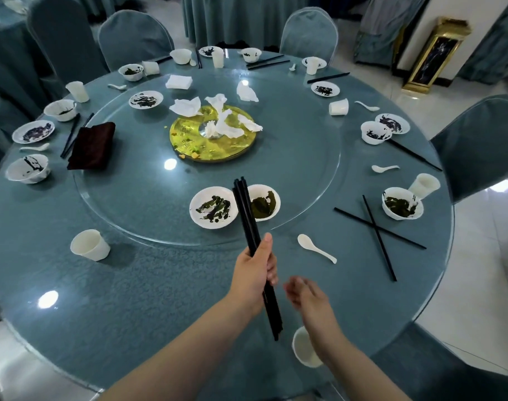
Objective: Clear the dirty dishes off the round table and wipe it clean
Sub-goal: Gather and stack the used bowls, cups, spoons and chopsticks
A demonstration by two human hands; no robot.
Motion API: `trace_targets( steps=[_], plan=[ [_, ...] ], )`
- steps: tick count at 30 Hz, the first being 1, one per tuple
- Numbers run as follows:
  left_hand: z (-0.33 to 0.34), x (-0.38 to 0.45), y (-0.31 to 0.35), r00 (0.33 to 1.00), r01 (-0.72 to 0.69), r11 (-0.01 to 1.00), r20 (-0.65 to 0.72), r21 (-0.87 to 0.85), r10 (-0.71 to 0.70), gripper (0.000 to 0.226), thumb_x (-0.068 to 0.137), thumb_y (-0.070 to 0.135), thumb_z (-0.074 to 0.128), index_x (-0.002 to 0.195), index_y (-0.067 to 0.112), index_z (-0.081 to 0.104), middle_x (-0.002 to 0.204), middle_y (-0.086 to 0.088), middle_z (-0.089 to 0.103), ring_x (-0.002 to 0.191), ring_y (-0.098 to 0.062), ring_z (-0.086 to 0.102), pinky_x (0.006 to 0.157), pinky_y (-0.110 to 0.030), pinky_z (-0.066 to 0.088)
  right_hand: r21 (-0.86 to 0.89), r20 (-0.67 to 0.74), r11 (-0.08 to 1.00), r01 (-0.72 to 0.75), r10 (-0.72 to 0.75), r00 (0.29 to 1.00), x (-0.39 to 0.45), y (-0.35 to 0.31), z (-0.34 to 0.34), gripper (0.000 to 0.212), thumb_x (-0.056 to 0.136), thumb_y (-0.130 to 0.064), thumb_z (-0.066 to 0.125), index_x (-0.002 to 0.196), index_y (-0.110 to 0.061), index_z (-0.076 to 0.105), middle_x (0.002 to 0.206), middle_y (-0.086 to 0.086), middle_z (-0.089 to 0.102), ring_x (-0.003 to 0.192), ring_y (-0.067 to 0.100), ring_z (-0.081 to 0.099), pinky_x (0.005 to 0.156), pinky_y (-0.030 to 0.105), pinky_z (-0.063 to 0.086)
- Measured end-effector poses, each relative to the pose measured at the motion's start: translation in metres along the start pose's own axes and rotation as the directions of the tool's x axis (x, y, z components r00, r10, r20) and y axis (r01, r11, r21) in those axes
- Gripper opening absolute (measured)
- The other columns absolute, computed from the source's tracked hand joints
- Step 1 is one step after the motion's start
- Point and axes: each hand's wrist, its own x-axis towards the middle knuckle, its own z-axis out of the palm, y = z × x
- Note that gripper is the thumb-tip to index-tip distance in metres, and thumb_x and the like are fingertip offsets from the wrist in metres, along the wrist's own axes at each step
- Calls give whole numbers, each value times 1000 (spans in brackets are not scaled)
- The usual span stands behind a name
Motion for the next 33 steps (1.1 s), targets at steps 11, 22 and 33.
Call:
trace_targets(
  steps=[11, 22, 33],
  plan=[
    [-53, 41, -11, 976, 192, 913, 27, 359, -216, 23, 96, 27, 58, 81, 15, 46, 63, 2, 41, 51, -9, 38, 49, -22, 35, -807, -214, 583, -90, -147, 966, 170, -33, -149, 52, 91, -17, 55, 140, -6, 42, 140, 18, 48, 128, 38, 44, 106, 40, 37],
    [-54, 59, -9, 930, 333, 914, 81, 231, -359, 15, 100, 12, 48, 108, 7, 59, 78, -3, 57, 62, -15, 51, 62, -28, 44, -951, -213, 248, -186, -84, 974, 226, -47, -195, 58, 91, -22, 53, 144, -10, 33, 144, 16, 42, 132, 37, 39, 109, 46, 37],
    [-53, 64, -12, 909, 371, 918, 148, 143, -390, 28, 100, 3, 39, 121, 2, 56, 84, -8, 62, 75, -22, 59, 65, -31, 53, -943, -242, 266, -200, -138, 960, 206, -22, -179, 23, 97, -12, 43, 116, -6, 53, 120, 16, 58, 107, 34, 58, 77, 34, 44]
  ],
)
